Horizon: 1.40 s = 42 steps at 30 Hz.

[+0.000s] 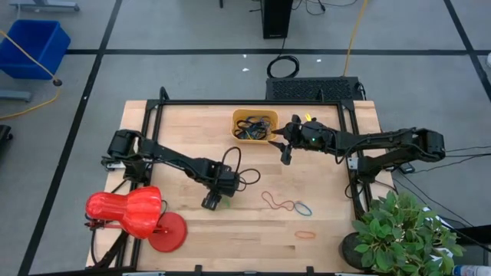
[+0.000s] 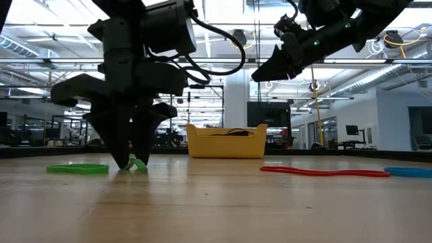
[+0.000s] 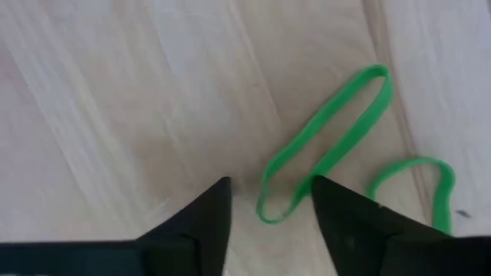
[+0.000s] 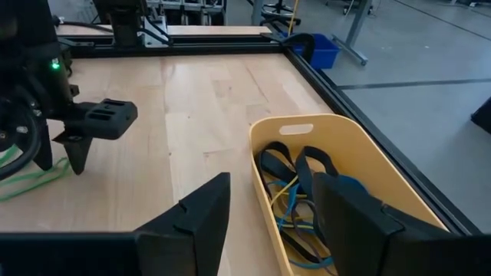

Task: Pick and place rubber bands into bin
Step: Put the right green rubber band into the yellow bin

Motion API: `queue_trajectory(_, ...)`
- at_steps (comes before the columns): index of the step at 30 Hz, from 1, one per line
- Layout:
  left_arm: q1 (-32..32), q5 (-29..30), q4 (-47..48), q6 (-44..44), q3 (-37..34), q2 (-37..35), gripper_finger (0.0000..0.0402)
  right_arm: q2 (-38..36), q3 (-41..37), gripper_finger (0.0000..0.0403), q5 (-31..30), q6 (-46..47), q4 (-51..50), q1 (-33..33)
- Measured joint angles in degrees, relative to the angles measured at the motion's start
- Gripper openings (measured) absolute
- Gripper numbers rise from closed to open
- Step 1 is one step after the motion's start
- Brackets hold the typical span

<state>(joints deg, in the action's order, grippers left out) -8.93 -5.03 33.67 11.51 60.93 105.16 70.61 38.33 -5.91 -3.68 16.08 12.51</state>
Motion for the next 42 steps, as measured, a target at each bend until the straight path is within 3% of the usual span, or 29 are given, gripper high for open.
queue_trajectory(12, 0.0, -3.1, -0.4, 0.0, -0.2, -0.1, 0.0010, 0.0, 0.0, 0.0176, 0.0, 0.0, -0.1, 0.0)
queue_trajectory(22, 0.5, -5.4, -0.5, -3.0, -0.5, -1.9, 0.0007, 0.0, 0.0, 0.0176, 0.0, 0.0, -0.1, 0.0)
queue_trajectory(30, 3.3, -11.1, -2.7, -7.2, -0.5, -11.6, 0.0007, 0.0, 0.0, 0.0176, 0.0, 0.0, -0.1, 0.0)
queue_trajectory(42, 14.8, -12.8, -21.9, -7.1, -0.3, -23.4, 0.0014, 0.0, 0.0, 0.0176, 0.0, 0.0, 0.9, 0.0)
